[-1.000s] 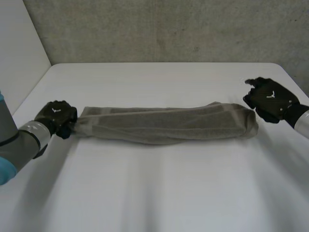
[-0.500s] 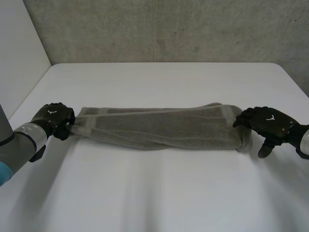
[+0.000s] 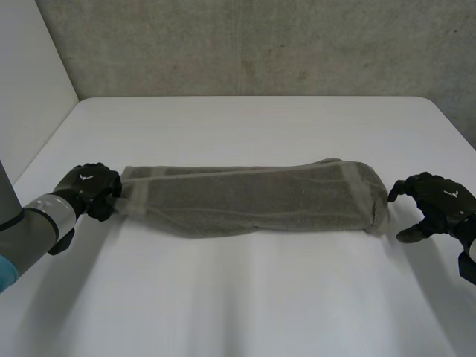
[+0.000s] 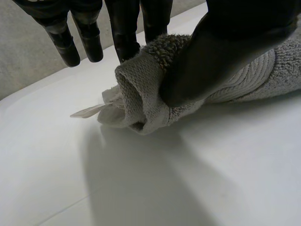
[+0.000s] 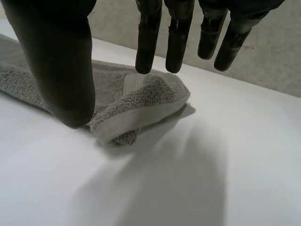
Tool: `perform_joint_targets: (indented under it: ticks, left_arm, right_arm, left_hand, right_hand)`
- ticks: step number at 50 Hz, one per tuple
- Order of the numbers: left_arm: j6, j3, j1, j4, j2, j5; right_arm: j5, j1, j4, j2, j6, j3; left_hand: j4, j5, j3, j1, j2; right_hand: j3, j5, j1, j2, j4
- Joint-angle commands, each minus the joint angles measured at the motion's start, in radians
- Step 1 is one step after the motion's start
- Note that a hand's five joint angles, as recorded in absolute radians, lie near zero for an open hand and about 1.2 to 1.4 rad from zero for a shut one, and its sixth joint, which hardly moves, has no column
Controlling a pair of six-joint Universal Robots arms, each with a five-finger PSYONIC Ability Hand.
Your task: Fold the towel.
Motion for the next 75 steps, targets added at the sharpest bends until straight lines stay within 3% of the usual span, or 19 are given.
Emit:
perform_joint_targets:
  ticks: [1, 9, 25, 43, 54, 60, 75]
  left_arm:
    - [-0.001, -0.006, -0.005, 0.000, 0.000, 0.000]
    - [-0.001, -0.008, -0.003, 0.000, 0.000, 0.000]
    - [-0.001, -0.009, -0.005, 0.000, 0.000, 0.000]
    - [0.001, -0.015, -0.003, 0.003, 0.000, 0.002]
    - [0.001, -0.015, -0.003, 0.003, -0.001, 0.002]
    - [0.001, -0.015, -0.003, 0.003, -0.001, 0.002]
    - [-0.001, -0.017, -0.002, 0.003, 0.002, 0.002]
  right_arm:
    - [0.032, 0.006, -0.054, 0.017, 0.033, 0.021]
    - [0.049, 0.026, -0.063, 0.113, 0.033, -0.004]
    - [0.130, 0.089, -0.105, 0.184, 0.039, -0.059]
    - [0.161, 0.149, -0.129, 0.253, 0.129, -0.130]
    - [0.184, 0.156, -0.160, 0.304, 0.115, -0.165]
    - [0.185, 0.156, -0.177, 0.311, 0.111, -0.180]
    - [0.191, 0.158, -0.189, 0.364, 0.109, -0.206]
  left_hand:
    - [-0.050, 0.036, -0.043, 0.052, 0.084]
    - [-0.050, 0.021, -0.043, 0.037, 0.069]
    - [-0.050, -0.040, -0.043, -0.024, 0.007]
    - [-0.050, -0.046, -0.043, -0.030, 0.001]
    - [-0.050, -0.049, -0.043, -0.033, -0.002]
    - [-0.050, -0.049, -0.043, -0.033, -0.002]
    - [-0.050, -0.049, -0.043, -0.033, -0.002]
  right_hand:
    - [-0.006, 0.003, 0.014, 0.022, -0.060]
    - [-0.006, 0.006, 0.017, 0.024, -0.060]
    - [-0.006, 0.006, 0.017, 0.024, -0.060]
    - [-0.006, 0.015, 0.026, 0.033, -0.060]
    - [-0.006, 0.203, 0.214, 0.221, -0.060]
    - [-0.006, 0.426, 0.437, 0.444, -0.060]
    - [-0.006, 0.473, 0.484, 0.491, -0.060]
